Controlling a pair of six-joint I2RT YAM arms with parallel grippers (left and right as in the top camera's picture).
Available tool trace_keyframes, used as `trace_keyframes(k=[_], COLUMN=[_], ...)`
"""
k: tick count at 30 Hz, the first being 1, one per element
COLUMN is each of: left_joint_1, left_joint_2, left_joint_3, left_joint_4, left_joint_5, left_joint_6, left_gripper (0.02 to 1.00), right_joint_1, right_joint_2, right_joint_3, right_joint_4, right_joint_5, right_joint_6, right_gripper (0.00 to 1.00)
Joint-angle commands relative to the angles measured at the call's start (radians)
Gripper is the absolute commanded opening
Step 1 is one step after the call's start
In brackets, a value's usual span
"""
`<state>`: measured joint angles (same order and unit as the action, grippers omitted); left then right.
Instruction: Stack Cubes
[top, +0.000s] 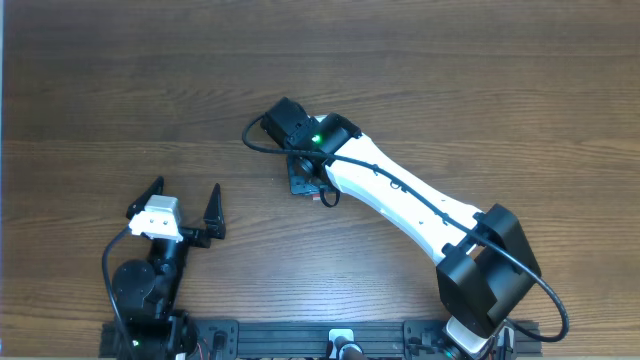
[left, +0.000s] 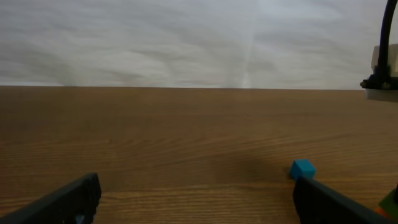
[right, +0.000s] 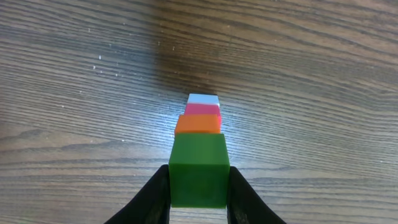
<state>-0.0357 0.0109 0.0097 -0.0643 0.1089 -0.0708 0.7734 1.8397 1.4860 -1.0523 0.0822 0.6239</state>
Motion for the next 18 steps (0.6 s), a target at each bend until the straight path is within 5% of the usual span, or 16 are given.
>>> trace_keyframes(k=[1, 18], left_joint_1=[0.008, 0.008], left_joint_2=[-0.004, -0.004], left_joint_3=[-0.003, -0.003], left_joint_4=[-0.004, -0.004], left_joint_5=[0.013, 0.013], left_joint_6=[0.011, 0.011], left_gripper=[1.0, 1.0], right_joint_1=[0.008, 0.014], right_joint_2=[0.012, 0.012], right_joint_3=[-0.011, -0.057], right_joint_4=[0.002, 0.047], right_joint_5=[0.016, 0.017], right_joint_6=[0.001, 0.005], right_gripper=[0.237, 0.251])
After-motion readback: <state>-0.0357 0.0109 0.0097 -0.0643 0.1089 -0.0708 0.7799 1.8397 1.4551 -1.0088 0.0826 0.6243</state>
